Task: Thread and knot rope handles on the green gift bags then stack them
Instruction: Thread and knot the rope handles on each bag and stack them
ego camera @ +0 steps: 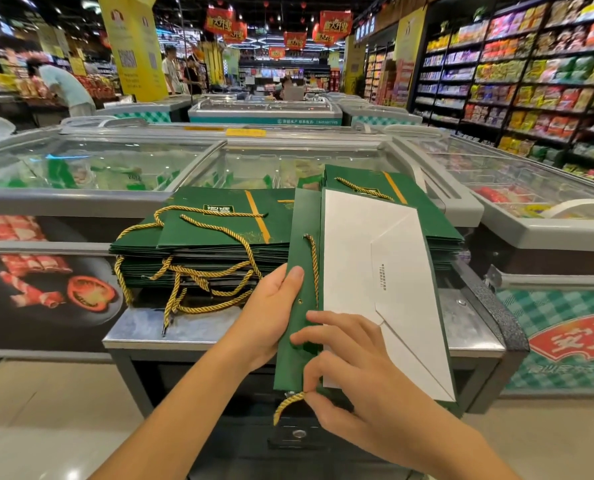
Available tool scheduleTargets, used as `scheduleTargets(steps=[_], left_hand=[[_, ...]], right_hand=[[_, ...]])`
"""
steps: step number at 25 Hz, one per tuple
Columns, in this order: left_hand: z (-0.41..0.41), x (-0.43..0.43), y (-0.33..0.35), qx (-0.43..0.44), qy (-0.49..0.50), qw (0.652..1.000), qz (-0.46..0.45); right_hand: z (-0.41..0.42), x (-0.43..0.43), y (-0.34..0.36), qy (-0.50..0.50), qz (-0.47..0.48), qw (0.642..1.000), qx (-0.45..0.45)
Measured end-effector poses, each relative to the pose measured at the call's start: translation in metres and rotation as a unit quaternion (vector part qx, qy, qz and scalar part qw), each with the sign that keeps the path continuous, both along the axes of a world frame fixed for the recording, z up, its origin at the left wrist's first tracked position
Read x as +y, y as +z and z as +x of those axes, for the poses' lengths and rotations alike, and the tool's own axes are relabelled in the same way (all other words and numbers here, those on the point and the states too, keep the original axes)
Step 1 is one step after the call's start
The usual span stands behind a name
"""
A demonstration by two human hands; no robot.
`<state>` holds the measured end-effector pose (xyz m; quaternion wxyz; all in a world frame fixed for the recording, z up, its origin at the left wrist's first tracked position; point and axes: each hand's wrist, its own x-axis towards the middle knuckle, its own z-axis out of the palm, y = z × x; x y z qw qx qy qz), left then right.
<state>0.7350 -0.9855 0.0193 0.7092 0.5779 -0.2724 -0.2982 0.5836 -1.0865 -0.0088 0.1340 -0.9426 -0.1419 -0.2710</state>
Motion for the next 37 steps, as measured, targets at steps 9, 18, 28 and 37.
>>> scheduleTargets(steps=[9,18,28,37], left_hand=[[-0.001,0.0,0.0,-0.006,-0.023,1.0,0.001],[0.005,0.001,0.007,0.004,-0.047,0.996,0.077],[0.003,0.025,-0.002,-0.364,0.006,0.914,0.179],[0.008,0.044,-0.01,-0.329,0.028,0.934,0.136]], right_hand=[[0.015,-0.015,0.035,0.006,0.416,0.909,-0.004],[0.036,-0.032,0.032,-0.082,0.408,0.909,-0.001],[0.033,-0.039,0.034,-0.077,0.46,0.885,0.017],[0.037,-0.039,0.016,-0.104,0.381,0.918,0.017]])
